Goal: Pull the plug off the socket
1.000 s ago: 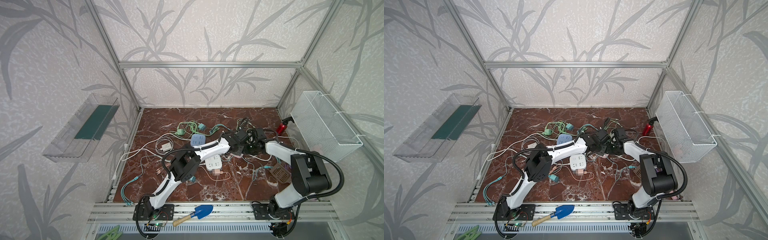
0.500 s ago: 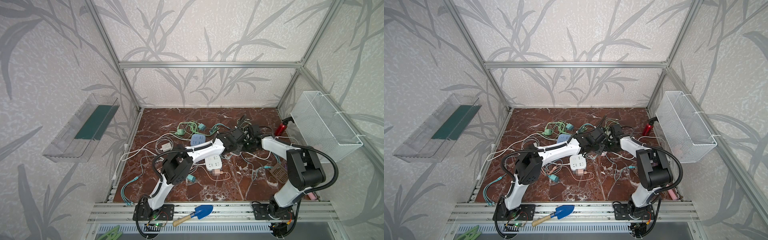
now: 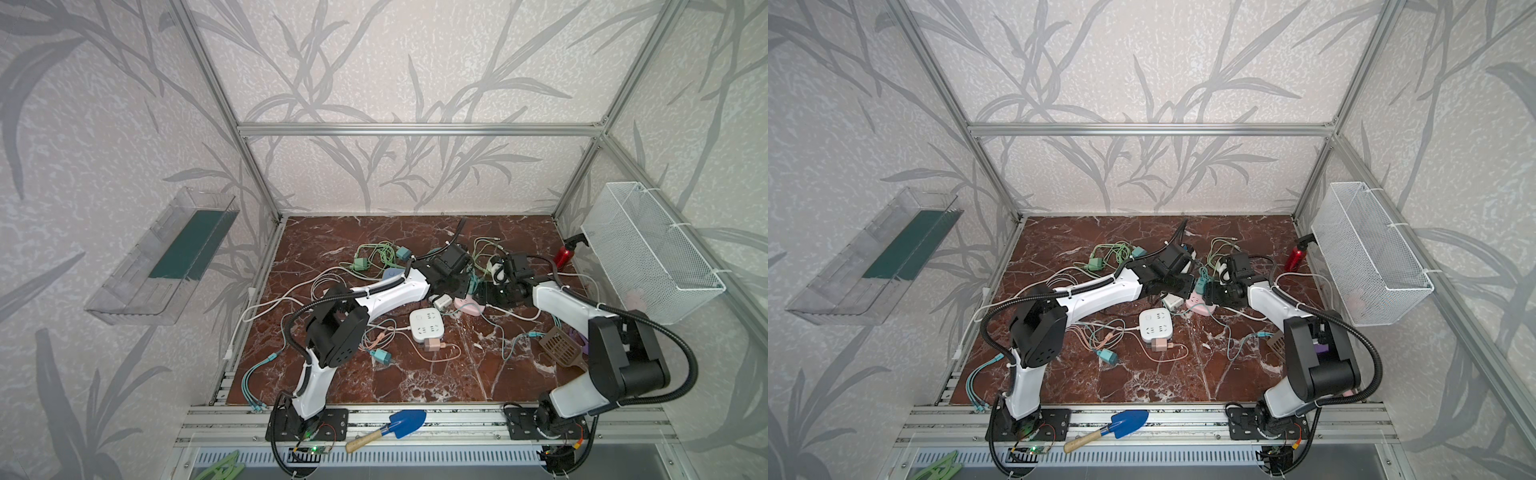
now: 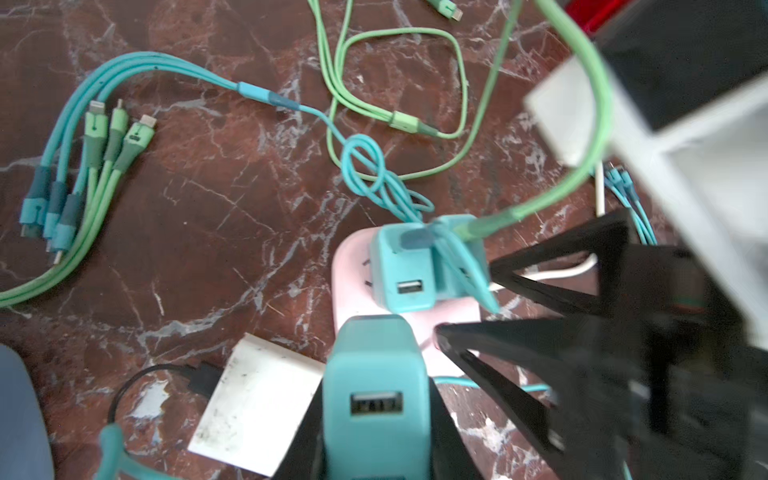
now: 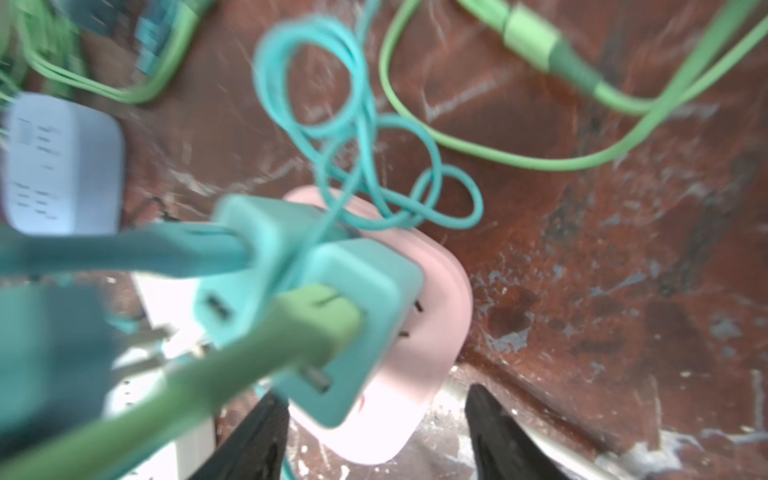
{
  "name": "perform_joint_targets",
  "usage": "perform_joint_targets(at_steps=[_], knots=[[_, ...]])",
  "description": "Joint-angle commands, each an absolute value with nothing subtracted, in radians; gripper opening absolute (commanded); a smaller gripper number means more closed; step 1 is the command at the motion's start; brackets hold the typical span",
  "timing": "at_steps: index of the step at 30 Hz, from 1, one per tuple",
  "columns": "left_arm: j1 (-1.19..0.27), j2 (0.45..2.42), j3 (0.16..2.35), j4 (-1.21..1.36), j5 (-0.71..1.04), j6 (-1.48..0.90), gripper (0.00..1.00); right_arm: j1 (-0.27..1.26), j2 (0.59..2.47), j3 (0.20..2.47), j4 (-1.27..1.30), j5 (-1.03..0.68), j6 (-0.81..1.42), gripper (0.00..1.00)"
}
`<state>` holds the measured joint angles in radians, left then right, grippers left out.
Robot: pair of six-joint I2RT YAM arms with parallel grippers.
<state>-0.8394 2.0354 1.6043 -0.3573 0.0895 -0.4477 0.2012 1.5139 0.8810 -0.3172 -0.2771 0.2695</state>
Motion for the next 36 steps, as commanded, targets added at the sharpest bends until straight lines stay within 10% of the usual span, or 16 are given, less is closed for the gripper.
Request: perform_joint_targets(at_steps=[1,36], knots=[[-0.806,1.970,1.539,-0.252,0.171,-0.508,0.06,0.194,1.459,0.862,-0.280,-0.293,0.219,0.72],[-0.684,2.092,1.695,-0.465,0.402,-0.499,0.64,0.117,1.619,0.957,-0.251,-0.477,-0.512,0.67]])
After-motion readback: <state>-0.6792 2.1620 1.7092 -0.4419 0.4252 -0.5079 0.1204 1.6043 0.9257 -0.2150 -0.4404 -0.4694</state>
